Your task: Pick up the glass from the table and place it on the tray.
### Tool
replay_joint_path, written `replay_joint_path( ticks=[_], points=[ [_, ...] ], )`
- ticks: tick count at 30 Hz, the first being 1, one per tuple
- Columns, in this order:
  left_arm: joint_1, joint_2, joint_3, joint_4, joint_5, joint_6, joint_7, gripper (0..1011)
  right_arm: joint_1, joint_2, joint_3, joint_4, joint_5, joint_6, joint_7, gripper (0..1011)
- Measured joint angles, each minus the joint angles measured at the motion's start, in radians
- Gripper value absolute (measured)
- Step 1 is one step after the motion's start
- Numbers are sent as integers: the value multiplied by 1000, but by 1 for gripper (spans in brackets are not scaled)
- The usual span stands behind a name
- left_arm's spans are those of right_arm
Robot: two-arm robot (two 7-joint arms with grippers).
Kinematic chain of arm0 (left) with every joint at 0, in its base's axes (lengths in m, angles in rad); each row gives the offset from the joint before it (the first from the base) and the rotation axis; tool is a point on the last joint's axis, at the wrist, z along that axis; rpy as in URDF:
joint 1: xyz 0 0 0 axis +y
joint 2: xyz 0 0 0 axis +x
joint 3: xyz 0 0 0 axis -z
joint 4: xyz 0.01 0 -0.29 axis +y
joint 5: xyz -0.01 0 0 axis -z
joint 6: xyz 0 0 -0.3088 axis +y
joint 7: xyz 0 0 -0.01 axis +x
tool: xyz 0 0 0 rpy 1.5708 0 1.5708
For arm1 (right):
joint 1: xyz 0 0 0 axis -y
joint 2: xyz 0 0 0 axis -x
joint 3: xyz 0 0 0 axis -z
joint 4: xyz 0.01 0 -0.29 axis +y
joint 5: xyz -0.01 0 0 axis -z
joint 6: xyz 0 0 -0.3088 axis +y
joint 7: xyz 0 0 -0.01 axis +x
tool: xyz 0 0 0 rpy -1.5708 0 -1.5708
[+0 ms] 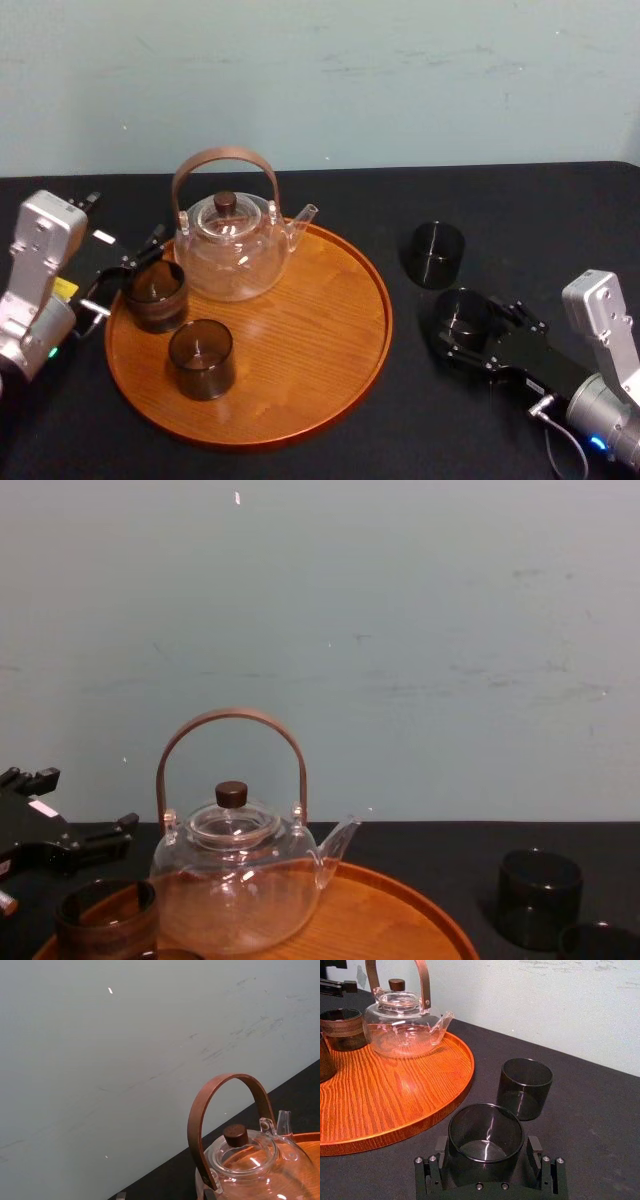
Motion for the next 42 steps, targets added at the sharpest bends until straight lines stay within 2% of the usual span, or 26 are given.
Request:
replay_joint_path(
  ticks=[16,26,32,42],
  points=[
    [0,0,0,0,0,0,0,1001,74,-25,-34,69,-1,-3,36,1002],
    [0,0,0,0,0,0,0,1001,71,-23,-33,65,-1,-3,35,1002],
    [0,0,0,0,0,0,0,1001,69,-22,-33,62,-1,-3,35,908],
    [0,0,0,0,0,0,0,1001,68,-21,-32,60,-2,-3,35,907]
  ],
)
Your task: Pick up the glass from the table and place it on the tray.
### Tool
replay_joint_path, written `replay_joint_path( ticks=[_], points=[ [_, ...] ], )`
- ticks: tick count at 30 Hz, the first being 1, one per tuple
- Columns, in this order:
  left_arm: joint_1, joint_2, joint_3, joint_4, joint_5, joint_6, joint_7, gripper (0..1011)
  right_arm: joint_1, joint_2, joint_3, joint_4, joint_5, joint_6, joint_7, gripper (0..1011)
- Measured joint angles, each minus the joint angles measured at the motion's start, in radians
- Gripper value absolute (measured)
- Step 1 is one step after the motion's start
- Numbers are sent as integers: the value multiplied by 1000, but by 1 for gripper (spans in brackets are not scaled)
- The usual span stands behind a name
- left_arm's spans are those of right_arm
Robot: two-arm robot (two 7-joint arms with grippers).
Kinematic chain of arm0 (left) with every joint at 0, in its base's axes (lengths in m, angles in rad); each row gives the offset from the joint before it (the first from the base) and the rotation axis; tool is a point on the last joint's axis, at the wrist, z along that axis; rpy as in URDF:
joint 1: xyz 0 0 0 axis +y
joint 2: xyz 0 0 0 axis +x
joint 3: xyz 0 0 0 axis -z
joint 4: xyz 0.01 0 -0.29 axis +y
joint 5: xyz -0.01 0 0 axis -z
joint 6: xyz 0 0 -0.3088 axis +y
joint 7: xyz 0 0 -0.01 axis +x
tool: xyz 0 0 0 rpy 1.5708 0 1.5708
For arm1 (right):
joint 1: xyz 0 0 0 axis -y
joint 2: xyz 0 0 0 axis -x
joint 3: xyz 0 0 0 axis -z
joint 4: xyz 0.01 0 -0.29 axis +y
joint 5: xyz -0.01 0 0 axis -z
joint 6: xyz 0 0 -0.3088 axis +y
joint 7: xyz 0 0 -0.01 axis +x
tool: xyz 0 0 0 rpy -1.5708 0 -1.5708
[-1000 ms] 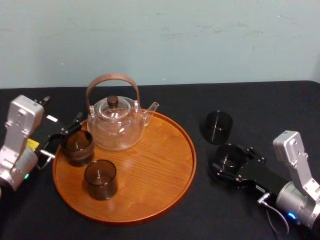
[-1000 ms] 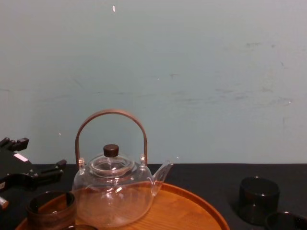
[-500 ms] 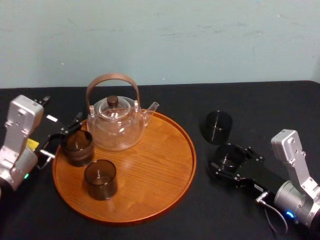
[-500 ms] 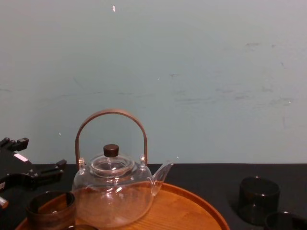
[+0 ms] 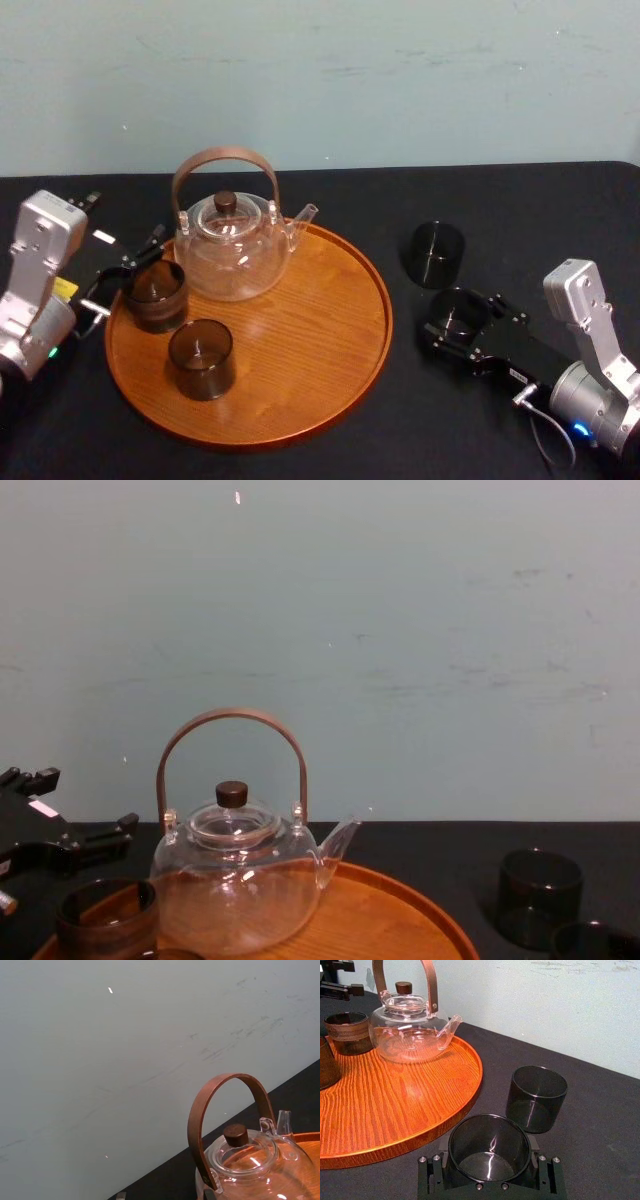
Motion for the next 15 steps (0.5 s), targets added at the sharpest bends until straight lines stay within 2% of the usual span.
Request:
replay_joint_path(
  ticks=[12,15],
  points=[
    [0,0,0,0,0,0,0,1002,1,2,-3,-3,-1,-1,-1,907],
    [0,0,0,0,0,0,0,1001,2,7,-9,-23,-5,4,-1,907]
  ],
)
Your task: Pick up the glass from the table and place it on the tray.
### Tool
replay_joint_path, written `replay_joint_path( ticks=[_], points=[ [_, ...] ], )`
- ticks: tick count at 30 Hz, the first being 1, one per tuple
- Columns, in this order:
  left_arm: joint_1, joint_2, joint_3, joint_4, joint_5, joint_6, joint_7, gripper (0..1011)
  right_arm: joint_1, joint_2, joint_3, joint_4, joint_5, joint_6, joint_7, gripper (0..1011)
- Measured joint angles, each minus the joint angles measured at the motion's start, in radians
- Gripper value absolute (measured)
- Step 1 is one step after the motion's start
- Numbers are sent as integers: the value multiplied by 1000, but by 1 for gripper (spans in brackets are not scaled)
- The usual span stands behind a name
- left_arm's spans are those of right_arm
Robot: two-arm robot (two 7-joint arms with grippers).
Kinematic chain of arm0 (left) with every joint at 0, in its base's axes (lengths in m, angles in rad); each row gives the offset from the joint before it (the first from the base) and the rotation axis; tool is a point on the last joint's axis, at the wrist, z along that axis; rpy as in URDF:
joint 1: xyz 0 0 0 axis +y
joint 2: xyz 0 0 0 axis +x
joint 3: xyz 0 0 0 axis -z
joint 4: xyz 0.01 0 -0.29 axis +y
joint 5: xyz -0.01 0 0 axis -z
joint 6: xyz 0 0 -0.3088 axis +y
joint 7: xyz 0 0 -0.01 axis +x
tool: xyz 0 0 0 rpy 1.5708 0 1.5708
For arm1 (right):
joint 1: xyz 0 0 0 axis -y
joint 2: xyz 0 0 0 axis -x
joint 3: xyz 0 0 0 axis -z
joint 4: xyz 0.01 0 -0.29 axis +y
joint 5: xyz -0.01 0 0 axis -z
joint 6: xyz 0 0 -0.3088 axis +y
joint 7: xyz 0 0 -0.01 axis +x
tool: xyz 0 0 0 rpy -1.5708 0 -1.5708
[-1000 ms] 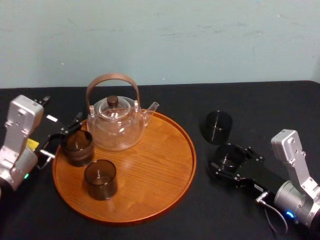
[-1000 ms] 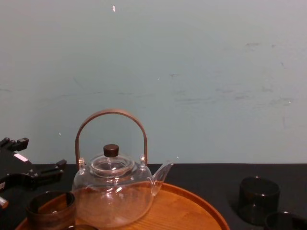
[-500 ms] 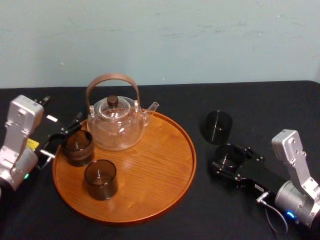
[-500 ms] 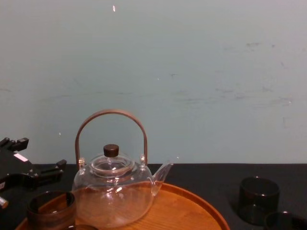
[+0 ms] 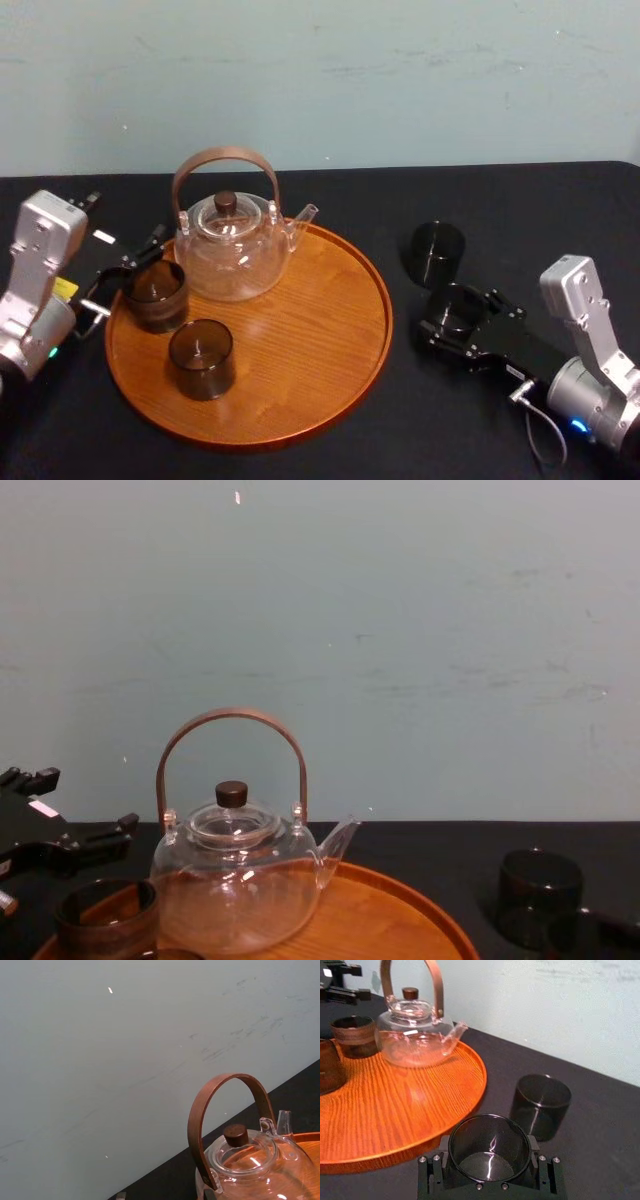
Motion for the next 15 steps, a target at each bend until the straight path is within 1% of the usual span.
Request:
replay_joint_path(
  ticks=[4,7,12,13,15],
  points=[
    [0,0,0,0,0,0,0,1002,-1,4,-11,-34,-6,5,1,907],
    [0,0,0,0,0,0,0,1001,-1,4,-28,-66,-11,7,9,907],
    [0,0,0,0,0,0,0,1001,10,-1,-53,-89,-15,7,23,907],
    [0,0,0,0,0,0,0,1001,17,-5,-67,-95,-16,7,31,907],
    [0,0,0,0,0,0,0,1001,24,-9,-78,-98,-16,6,38,907]
  ],
)
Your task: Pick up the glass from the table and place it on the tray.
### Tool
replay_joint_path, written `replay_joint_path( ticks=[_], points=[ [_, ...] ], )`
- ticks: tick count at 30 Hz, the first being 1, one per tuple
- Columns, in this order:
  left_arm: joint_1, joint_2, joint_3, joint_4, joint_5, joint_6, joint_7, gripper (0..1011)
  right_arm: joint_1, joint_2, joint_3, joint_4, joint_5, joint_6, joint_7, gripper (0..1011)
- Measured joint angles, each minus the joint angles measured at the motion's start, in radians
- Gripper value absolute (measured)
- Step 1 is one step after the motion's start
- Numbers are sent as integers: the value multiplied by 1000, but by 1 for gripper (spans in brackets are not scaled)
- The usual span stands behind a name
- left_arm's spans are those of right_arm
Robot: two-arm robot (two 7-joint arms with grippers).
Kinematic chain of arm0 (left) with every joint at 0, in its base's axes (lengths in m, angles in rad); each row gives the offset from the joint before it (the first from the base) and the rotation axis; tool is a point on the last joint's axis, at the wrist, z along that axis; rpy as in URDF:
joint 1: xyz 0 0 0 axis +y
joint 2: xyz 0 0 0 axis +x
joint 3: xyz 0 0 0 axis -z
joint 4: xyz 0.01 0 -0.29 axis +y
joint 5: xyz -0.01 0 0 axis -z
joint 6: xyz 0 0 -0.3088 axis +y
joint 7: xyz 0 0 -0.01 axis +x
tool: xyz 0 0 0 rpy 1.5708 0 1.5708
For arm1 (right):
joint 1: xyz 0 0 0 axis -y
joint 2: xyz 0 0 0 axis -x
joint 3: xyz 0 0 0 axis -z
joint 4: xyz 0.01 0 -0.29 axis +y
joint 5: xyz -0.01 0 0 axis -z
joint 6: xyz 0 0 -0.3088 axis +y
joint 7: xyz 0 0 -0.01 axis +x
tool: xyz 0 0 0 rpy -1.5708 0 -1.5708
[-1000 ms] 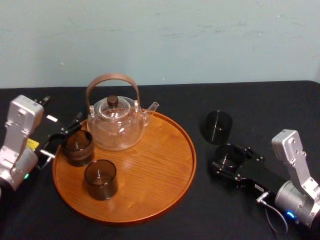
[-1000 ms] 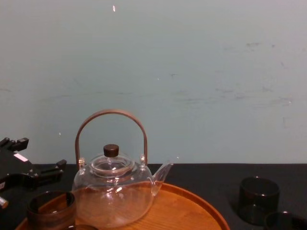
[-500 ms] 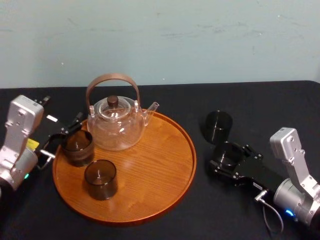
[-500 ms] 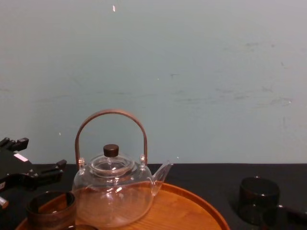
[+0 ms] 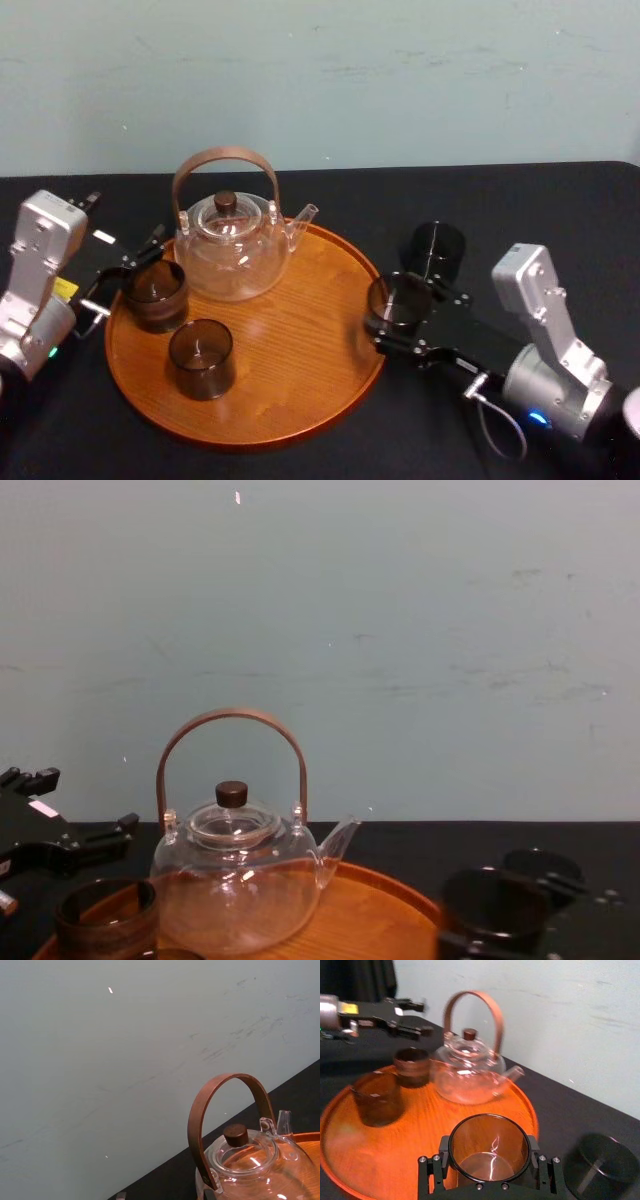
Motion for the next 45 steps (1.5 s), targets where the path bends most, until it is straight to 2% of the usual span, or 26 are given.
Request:
replay_joint_path(
  ticks=[13,19,28,45],
  points=[
    [0,0,0,0,0,0,0,1001,85,-56,-130,43,-16,2,49,907],
    [0,0,0,0,0,0,0,1001,116,-81,-172,78,-22,0,59,907],
    [0,0,0,0,0,0,0,1001,144,-98,-203,124,-29,0,60,907],
    [0,0,0,0,0,0,0,1002,171,-121,-229,193,-28,-1,67,907]
  ],
)
